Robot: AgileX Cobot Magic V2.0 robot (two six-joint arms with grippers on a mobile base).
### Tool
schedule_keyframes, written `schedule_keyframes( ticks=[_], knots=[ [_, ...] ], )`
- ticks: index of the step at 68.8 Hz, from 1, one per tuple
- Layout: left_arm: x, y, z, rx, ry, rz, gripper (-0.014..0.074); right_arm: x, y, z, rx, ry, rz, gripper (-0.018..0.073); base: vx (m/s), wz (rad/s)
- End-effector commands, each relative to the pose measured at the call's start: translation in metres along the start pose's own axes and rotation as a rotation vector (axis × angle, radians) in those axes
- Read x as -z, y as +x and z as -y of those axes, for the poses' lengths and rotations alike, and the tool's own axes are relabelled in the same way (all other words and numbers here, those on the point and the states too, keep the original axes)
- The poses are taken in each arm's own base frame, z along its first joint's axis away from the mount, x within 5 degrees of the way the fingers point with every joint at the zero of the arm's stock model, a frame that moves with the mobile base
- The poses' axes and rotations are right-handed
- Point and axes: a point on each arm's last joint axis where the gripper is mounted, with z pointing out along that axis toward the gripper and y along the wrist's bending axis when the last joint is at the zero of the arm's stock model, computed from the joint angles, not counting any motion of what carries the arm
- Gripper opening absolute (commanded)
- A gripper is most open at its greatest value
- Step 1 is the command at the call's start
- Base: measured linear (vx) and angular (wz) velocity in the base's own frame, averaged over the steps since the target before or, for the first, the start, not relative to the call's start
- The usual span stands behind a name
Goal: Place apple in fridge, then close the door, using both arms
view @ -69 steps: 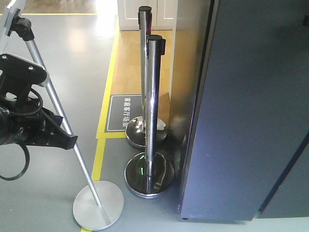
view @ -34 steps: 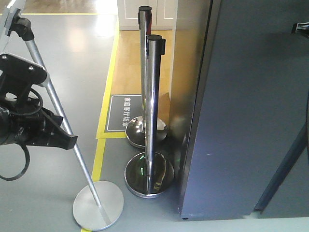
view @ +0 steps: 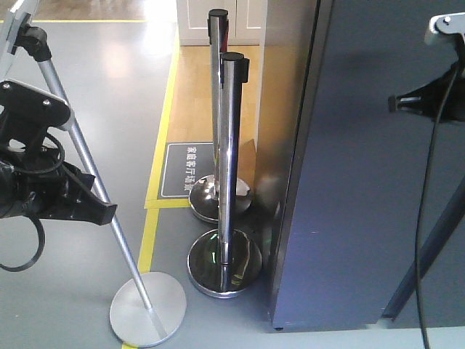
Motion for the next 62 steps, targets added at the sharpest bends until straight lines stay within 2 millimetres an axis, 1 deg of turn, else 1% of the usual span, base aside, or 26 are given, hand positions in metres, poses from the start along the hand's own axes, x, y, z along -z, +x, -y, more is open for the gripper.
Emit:
schedule_keyframes(
  ticks=[1, 4, 12, 16, 20, 29, 40, 47, 54, 62],
  knots=[
    [0.013, -0.013, -0.001, 0.009, 0.005, 0.102, -0.0006, 0.041, -0.003, -0.010, 0.012, -0.019, 0.147, -0.0003, 0.00, 0.00],
    [0.013, -0.013, -0.001, 0.009, 0.005, 0.102, -0.0006, 0.054, 0.006, -0.014, 0.013, -0.036, 0.156, -0.0003, 0.00, 0.00],
    [0.013, -0.013, -0.001, 0.009, 0.005, 0.102, -0.0006, 0.076, 0.035, -0.023, 0.005, -0.068, 0.148, -0.0003, 0.00, 0.00],
    [0.013, -0.013, -0.001, 0.009, 0.005, 0.102, -0.0006, 0.088, 0.047, -0.021, -0.001, -0.069, 0.148, -0.0003, 0.00, 0.00],
    [0.013, -0.013, -0.001, 0.009, 0.005, 0.102, -0.0006, 0.099, 0.066, -0.020, -0.001, -0.066, 0.124, -0.0003, 0.00, 0.00],
    [0.013, -0.013, -0.001, 0.009, 0.005, 0.102, -0.0006, 0.124, 0.100, -0.016, -0.005, -0.059, 0.084, -0.0003, 0.00, 0.00],
    [0.013, -0.013, -0.001, 0.009, 0.005, 0.102, -0.0006, 0.147, 0.147, -0.013, -0.019, -0.060, 0.034, -0.0003, 0.00, 0.00],
    [0.013, -0.013, -0.001, 0.009, 0.005, 0.102, -0.0006, 0.160, 0.173, -0.011, -0.023, -0.055, 0.018, -0.0003, 0.00, 0.00],
    [0.013, -0.013, -0.001, 0.009, 0.005, 0.102, -0.0006, 0.170, 0.193, -0.010, -0.027, -0.050, 0.001, -0.0003, 0.00, 0.00],
    [0.013, -0.013, -0.001, 0.009, 0.005, 0.102, -0.0006, 0.179, 0.212, -0.008, -0.027, -0.044, -0.014, -0.0003, 0.00, 0.00]
  ],
)
